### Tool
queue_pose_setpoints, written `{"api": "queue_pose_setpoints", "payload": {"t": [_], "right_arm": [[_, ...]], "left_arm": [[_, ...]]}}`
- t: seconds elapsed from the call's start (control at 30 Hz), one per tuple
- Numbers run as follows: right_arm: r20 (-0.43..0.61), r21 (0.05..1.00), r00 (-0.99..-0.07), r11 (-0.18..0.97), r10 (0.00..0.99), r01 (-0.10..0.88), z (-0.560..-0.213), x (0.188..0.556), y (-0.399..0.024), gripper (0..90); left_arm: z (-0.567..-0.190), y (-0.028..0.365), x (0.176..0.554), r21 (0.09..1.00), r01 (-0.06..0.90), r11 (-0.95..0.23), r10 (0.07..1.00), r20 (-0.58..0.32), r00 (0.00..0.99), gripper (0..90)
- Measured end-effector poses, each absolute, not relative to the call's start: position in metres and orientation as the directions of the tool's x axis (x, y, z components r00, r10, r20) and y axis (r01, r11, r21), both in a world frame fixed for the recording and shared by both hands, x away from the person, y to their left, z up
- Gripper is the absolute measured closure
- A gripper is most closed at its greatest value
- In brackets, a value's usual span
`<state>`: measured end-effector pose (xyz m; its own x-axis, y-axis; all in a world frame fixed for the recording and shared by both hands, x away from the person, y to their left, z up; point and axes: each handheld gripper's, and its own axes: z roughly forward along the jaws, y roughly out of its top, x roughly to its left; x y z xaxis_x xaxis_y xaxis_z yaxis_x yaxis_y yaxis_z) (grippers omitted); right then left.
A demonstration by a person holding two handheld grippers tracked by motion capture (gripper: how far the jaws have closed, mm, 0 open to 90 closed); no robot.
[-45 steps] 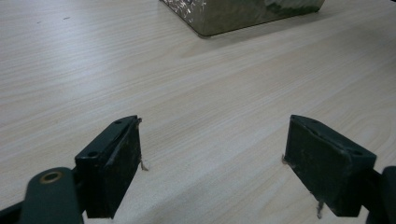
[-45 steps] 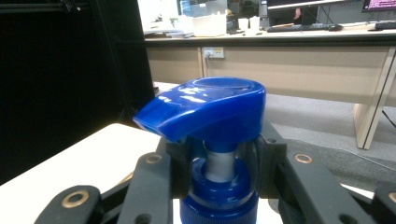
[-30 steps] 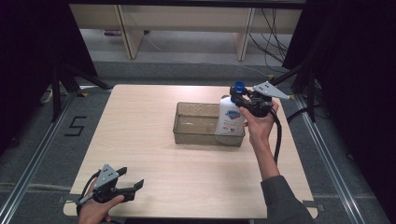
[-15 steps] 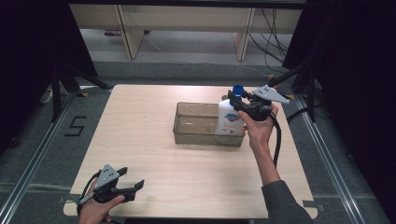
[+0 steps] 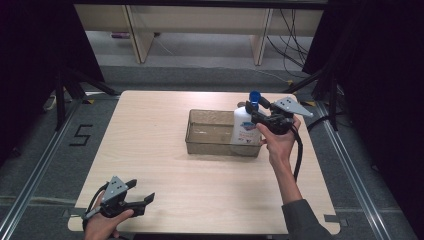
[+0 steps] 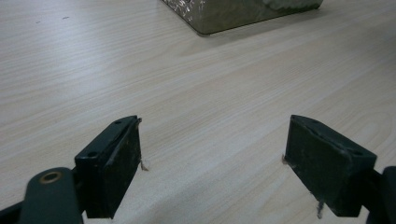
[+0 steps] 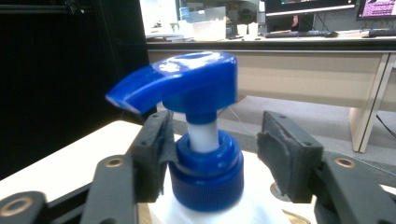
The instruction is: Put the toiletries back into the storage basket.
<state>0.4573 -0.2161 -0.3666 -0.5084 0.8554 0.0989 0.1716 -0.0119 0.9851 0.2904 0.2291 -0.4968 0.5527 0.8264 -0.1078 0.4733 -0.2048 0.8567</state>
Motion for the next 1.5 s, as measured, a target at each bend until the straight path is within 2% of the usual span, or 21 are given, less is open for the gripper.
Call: {"api": "queue_pose_setpoints", "payload": {"t": [0.27,0.63,0.67,1.2,1.5], "right_arm": [[0.101,0.987,-0.499,-0.025,0.86,0.157,-0.366,0.451,-0.221,34.7],[0.085,0.989,-0.502,-0.013,0.861,0.145,-0.364,0.445,-0.221,33.8],[0.105,0.985,-0.488,-0.023,0.867,0.172,-0.364,0.443,-0.22,33.8],[0.066,0.991,-0.477,-0.002,0.876,0.135,-0.366,0.432,-0.226,30.9],[0.098,0.99,-0.485,-0.035,0.869,0.137,-0.371,0.422,-0.227,30.7]], "left_arm": [[-0.497,0.229,0.291,0.857,0.474,-0.202,0.827,-0.11,0.551,17.8],[-0.499,0.229,0.291,0.864,0.465,-0.194,0.826,-0.113,0.553,17.8],[-0.498,0.229,0.291,0.862,0.467,-0.195,0.826,-0.113,0.553,17.8],[-0.498,0.229,0.292,0.862,0.467,-0.196,0.827,-0.111,0.551,17.5],[-0.498,0.229,0.291,0.86,0.471,-0.197,0.831,-0.109,0.546,17.5]]}}
